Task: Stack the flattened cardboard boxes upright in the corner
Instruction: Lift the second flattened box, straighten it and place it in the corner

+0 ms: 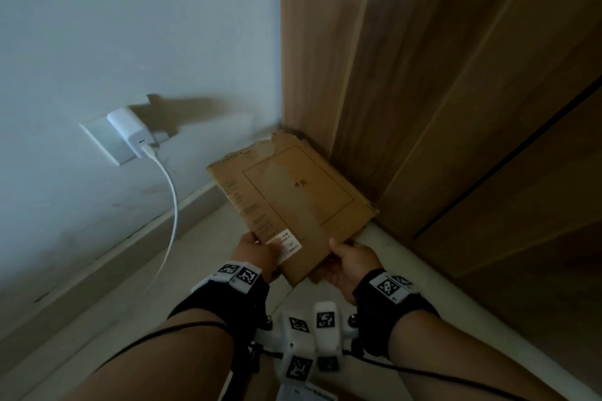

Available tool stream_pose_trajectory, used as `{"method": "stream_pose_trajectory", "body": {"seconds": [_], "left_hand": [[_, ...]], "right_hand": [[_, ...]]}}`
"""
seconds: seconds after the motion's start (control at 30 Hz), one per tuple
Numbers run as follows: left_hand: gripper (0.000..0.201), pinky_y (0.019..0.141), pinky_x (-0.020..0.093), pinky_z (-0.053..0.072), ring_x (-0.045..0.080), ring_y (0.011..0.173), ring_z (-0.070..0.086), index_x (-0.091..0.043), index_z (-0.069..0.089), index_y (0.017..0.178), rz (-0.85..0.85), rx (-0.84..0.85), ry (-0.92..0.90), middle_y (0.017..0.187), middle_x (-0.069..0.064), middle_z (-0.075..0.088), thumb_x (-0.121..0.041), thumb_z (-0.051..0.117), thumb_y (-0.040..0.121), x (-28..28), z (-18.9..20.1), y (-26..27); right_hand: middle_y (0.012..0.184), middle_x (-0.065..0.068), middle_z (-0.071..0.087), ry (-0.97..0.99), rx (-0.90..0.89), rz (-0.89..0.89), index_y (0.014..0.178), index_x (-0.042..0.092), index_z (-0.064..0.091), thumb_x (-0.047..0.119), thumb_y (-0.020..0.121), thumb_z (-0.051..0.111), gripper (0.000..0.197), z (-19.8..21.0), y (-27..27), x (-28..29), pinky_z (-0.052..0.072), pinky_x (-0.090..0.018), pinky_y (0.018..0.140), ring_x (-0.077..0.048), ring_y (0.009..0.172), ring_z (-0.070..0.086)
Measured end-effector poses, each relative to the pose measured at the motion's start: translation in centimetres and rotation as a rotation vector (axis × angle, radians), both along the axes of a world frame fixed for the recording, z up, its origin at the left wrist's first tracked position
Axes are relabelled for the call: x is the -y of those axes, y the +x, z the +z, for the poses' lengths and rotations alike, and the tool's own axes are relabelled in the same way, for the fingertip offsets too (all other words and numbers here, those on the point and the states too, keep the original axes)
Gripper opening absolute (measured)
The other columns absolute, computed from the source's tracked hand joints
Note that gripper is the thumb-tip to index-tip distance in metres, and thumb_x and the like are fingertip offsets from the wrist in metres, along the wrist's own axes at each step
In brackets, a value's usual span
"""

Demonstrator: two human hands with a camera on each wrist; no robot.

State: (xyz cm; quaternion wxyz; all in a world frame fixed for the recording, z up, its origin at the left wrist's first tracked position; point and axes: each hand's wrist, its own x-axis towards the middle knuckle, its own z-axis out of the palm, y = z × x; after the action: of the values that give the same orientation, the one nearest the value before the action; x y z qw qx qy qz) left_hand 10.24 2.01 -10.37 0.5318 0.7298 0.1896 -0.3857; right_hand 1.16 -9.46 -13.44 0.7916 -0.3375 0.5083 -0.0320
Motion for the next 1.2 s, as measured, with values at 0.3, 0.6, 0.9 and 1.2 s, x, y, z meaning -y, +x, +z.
{"method": "stream_pose_trajectory", "body": {"seconds": [0.3, 0.6, 0.9, 1.2], "left_hand": [[0.066, 0.093, 0.035, 0.047, 0.028, 0.128, 0.051, -0.015, 0.023, 0.148, -0.103, -0.064, 0.065, 0.14, 0.018, 0.051, -0.008, 0.054, 0.089, -0.7, -4.1, 1.5], [0.051, 0.092, 0.036, 0.047, 0.027, 0.103, 0.058, -0.01, 0.044, 0.137, -0.128, -0.093, 0.062, 0.106, 0.018, 0.061, -0.008, 0.058, 0.087, -0.7, -5.7, 2.4], [0.046, 0.093, 0.037, 0.047, 0.028, 0.104, 0.059, -0.011, 0.052, 0.13, -0.129, -0.049, 0.06, 0.104, 0.015, 0.058, -0.015, 0.061, 0.086, -0.6, -5.5, 2.5], [0.043, 0.092, 0.038, 0.047, 0.029, 0.111, 0.06, -0.01, 0.054, 0.128, -0.163, -0.004, 0.079, 0.106, 0.014, 0.059, -0.016, 0.061, 0.086, -1.0, -4.0, 1.9]], "right_hand": [[0.128, -0.023, 0.057, -0.055, -0.139, 0.023, 0.132, 0.003, 0.045, 0.004, 0.094, 0.048, 0.038, -5.2, 0.9, 3.5, 0.048, -0.039, 0.055, -0.034, 0.092, 0.06], [0.124, -0.013, 0.061, -0.353, -0.389, 0.182, 0.133, 0.004, 0.039, 0.026, 0.082, 0.061, 0.06, -10.6, 1.7, 4.6, 0.055, -0.037, 0.087, -0.032, 0.108, 0.061], [0.127, -0.022, 0.059, -0.497, -0.458, 0.418, 0.124, -0.002, 0.055, 0.024, 0.093, 0.046, 0.041, -10.1, 2.3, 4.5, 0.052, -0.044, 0.095, -0.036, 0.115, 0.059], [0.116, -0.022, 0.06, -0.489, -0.564, 0.66, 0.127, -0.008, 0.052, 0.021, 0.089, 0.054, 0.048, -9.1, 0.0, 4.6, 0.048, -0.041, 0.098, -0.034, 0.108, 0.058]]}}
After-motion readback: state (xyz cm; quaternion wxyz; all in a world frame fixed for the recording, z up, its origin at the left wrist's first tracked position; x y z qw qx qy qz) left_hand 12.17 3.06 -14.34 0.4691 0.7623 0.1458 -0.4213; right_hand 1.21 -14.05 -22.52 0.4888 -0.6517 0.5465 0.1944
